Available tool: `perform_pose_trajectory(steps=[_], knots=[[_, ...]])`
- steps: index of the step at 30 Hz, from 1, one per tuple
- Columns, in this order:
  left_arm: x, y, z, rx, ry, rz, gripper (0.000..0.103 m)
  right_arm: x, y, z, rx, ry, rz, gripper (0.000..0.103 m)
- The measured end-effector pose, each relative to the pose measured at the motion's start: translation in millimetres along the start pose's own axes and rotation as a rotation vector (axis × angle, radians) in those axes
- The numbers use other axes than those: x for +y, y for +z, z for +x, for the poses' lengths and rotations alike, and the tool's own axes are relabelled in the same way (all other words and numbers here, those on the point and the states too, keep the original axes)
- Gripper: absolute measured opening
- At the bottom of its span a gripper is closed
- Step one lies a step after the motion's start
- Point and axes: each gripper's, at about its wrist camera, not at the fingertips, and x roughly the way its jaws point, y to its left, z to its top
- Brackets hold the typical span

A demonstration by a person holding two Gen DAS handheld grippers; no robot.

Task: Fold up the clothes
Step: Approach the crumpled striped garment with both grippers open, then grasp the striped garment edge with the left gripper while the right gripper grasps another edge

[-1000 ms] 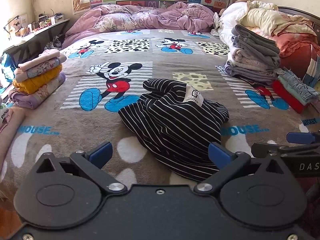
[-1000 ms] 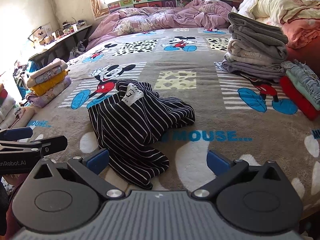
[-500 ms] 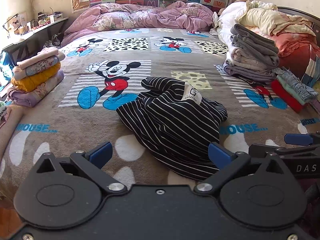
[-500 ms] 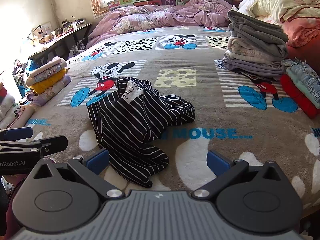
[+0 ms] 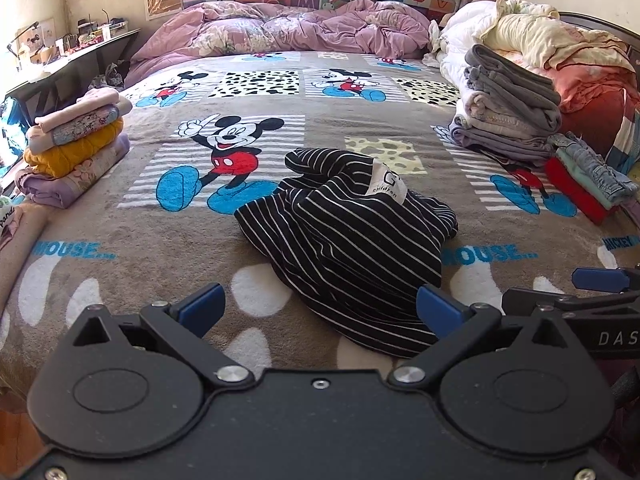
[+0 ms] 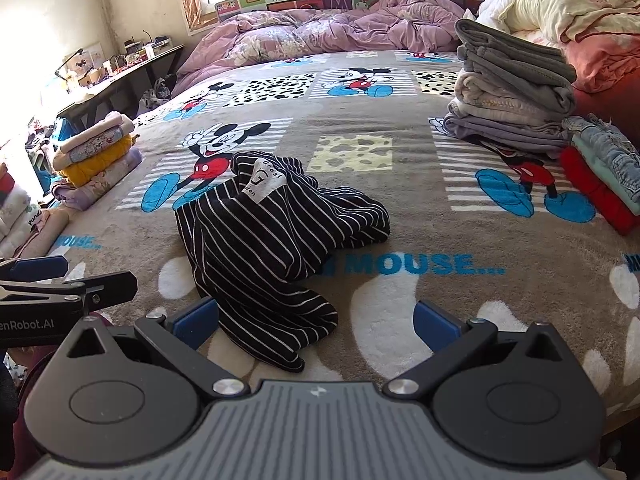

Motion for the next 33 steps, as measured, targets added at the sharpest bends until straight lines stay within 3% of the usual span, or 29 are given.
perform_pose_trajectory(steps=[29, 33], knots=[[-1.3, -3.1, 7.4, 0.026, -0.007, 0.007, 0.103, 3.0, -0.5, 1.3, 0.008, 0.006, -0.003, 0.103], [1.6, -0.1, 13.5, 0.028, 0.011, 0.002, 0.103, -4.0, 1.4, 4.2, 0.001, 0.037, 0.032, 0.103]])
